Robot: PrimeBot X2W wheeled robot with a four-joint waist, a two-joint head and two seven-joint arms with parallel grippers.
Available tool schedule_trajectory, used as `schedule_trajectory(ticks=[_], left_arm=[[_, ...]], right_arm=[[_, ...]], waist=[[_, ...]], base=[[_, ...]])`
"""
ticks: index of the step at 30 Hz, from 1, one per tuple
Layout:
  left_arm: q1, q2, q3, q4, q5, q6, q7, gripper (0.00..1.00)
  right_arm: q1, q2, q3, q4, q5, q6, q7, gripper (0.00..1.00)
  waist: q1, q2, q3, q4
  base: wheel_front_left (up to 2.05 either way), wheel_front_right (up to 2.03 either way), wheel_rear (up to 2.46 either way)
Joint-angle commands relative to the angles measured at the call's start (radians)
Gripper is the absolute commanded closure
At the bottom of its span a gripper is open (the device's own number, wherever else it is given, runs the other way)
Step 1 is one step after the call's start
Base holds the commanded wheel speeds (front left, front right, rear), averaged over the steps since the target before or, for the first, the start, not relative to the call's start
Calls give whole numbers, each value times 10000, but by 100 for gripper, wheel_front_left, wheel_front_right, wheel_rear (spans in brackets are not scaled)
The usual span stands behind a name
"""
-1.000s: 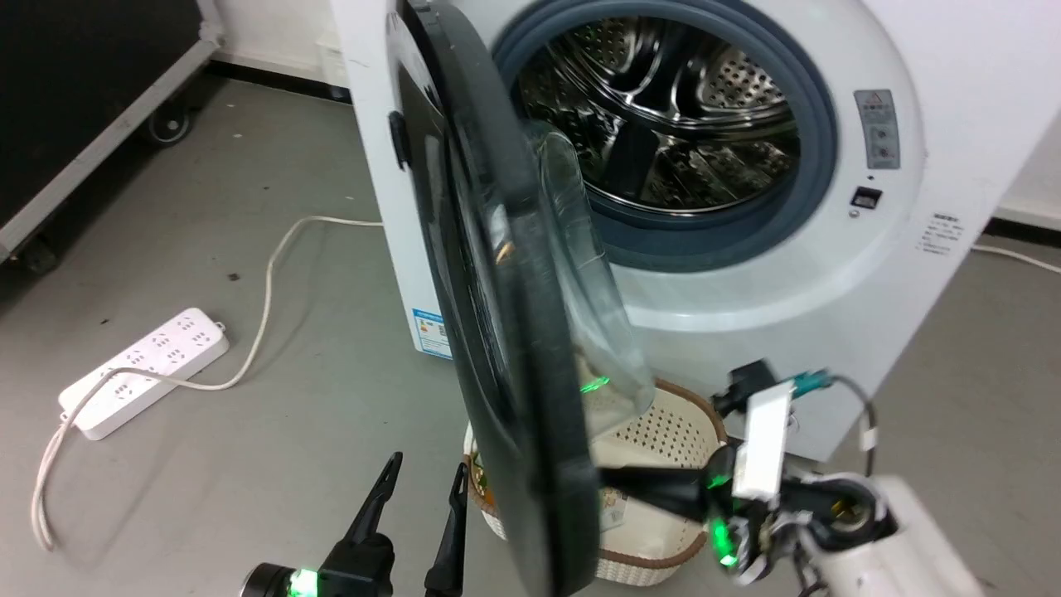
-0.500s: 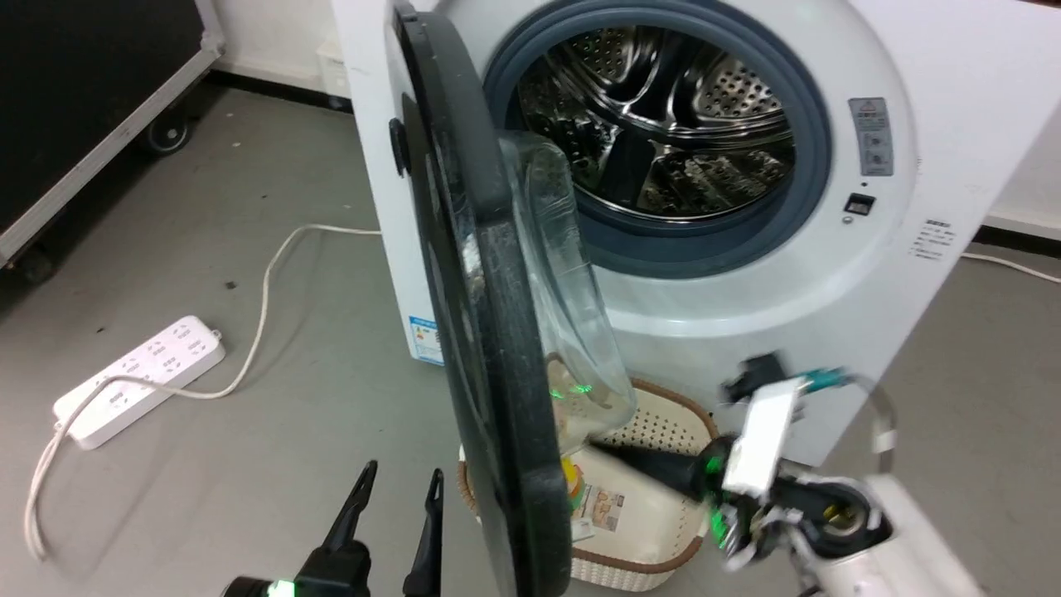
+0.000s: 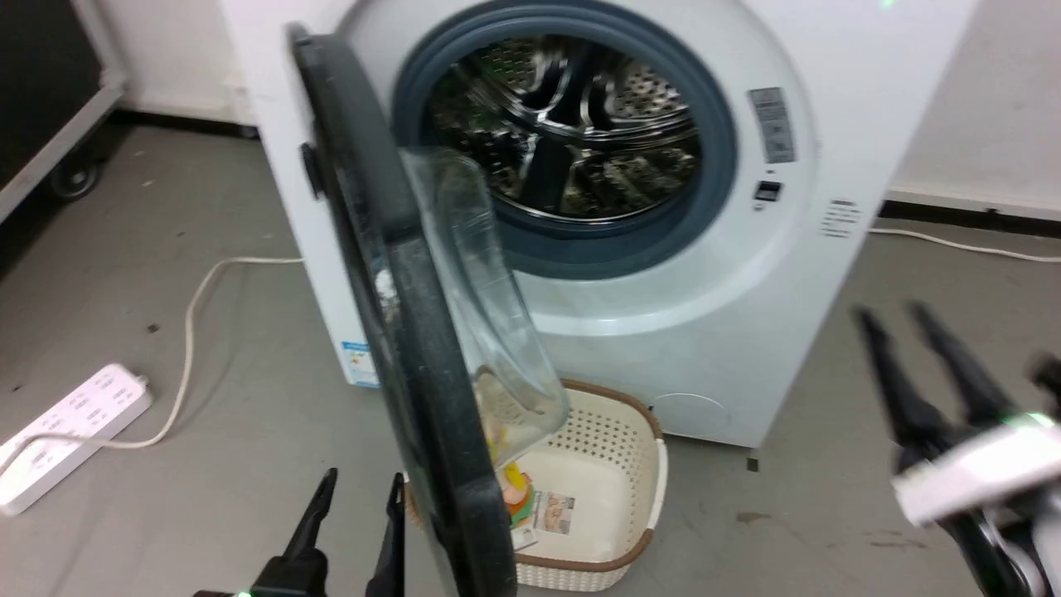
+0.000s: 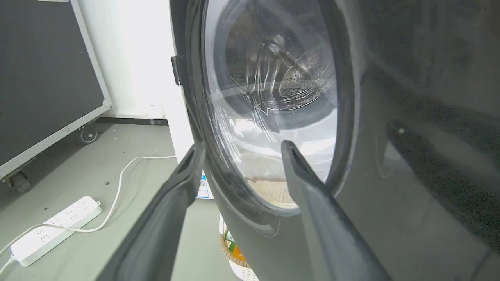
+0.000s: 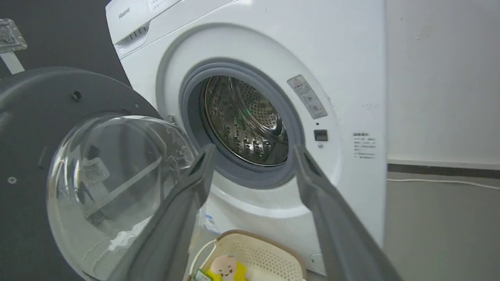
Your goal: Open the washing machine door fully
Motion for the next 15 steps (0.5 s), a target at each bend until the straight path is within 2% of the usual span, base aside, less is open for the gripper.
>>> schedule_trajectory(ticks=[1, 4, 5, 6, 9, 15], left_arm=[[178, 40, 118, -91, -85, -62, -53, 0], [333, 100, 243, -222, -176, -262, -53, 0], [413, 130, 299, -301, -202, -395, -53, 0], [445, 137, 327, -339, -208, -453, -53, 0], [512, 129, 364, -438, -194, -598, -53, 0], [631, 73, 404, -538, -154, -770, -53, 0]], right_arm=[[603, 71, -454, -13, -953, 12, -796, 0], [1507, 602, -1405, -117, -2648, 12, -1764, 0], [2103, 1099, -1801, -329, -3419, 12, -2008, 0], [2396, 1323, -1964, -432, -3781, 12, -2094, 0], [3203, 1969, -2264, -576, -4563, 12, -2236, 0], [4196, 2671, -2292, -529, -5635, 12, -2360, 0]], waist=[[0, 0, -50, -226], [0, 0, -44, -440], [0, 0, -12, -550], [0, 0, 8, -601], [0, 0, 60, -723], [0, 0, 71, -840]], base=[[0, 0, 0], [0, 0, 0], [0, 0, 0], [0, 0, 0], [0, 0, 0], [0, 0, 0]])
